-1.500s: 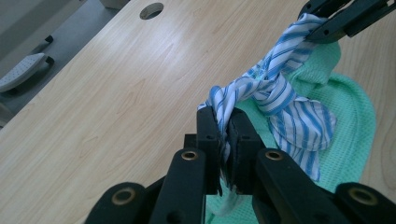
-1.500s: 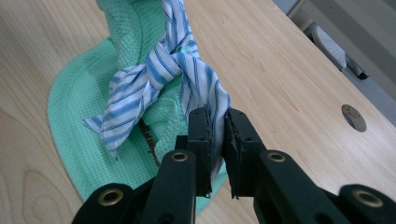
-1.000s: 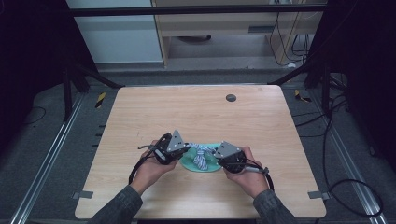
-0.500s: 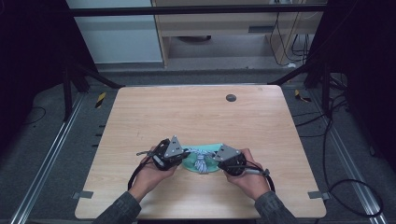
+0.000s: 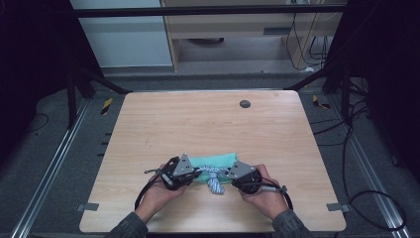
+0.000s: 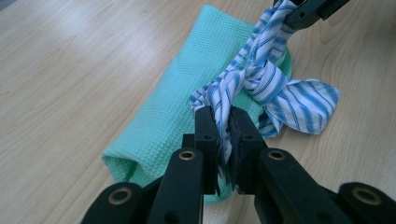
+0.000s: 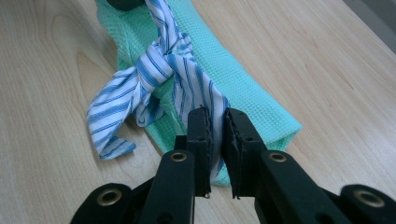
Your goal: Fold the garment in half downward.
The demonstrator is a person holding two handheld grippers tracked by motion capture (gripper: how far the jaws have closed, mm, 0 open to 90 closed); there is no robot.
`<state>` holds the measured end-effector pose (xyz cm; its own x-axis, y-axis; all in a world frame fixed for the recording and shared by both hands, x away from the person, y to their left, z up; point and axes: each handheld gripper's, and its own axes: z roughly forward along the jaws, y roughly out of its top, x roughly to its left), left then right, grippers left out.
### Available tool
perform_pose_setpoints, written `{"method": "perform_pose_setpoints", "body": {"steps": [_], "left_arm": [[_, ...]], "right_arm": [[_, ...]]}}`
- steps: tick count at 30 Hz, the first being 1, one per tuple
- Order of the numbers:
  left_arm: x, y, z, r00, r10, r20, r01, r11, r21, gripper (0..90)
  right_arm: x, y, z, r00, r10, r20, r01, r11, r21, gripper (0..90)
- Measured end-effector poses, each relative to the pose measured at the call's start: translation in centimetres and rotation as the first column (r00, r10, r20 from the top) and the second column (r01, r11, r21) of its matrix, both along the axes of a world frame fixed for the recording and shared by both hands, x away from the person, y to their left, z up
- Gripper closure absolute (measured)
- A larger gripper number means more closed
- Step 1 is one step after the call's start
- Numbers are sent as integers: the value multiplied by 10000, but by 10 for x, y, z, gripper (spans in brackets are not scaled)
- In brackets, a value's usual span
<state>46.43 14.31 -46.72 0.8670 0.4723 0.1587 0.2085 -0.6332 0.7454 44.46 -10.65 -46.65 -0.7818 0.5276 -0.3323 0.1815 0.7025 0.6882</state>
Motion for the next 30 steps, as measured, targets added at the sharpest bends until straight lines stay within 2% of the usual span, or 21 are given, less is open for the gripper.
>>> {"method": "perform_pose_setpoints", "body": {"steps": [5, 14, 17, 20, 26, 28, 30], "left_arm": [[-3, 1, -7, 9999, -75, -146, 78, 9998, 195, 829], [-6, 4, -19, 9989, -41, -458, 54, 9996, 282, 827], [-7, 3, -21, 9990, -23, -442, 39, 9993, 360, 828], [-7, 2, -22, 9991, -38, -414, 65, 9979, 637, 828], [-3, 3, -25, 9992, 138, -373, -111, 9973, 724, 827], [-1, 3, -26, 9995, 207, -225, -188, 9967, 786, 826], [0, 3, -26, 9993, 294, -252, -276, 9972, 696, 824]], "right_arm": [[-5, 1, -3, 9998, 154, -97, -156, 9998, -108, 804], [-11, 2, -12, 9988, 336, -368, -346, 9991, -255, 822], [-12, 2, -15, 9979, 392, -513, -408, 9987, -312, 828], [-12, 3, -16, 9976, 383, -584, -403, 9986, -351, 831], [-14, 6, -21, 9957, 388, -841, -419, 9985, -358, 835], [-15, 6, -23, 9949, 399, -930, -425, 9987, -268, 835], [-15, 7, -24, 9945, 385, -973, -411, 9989, -242, 834]]}}
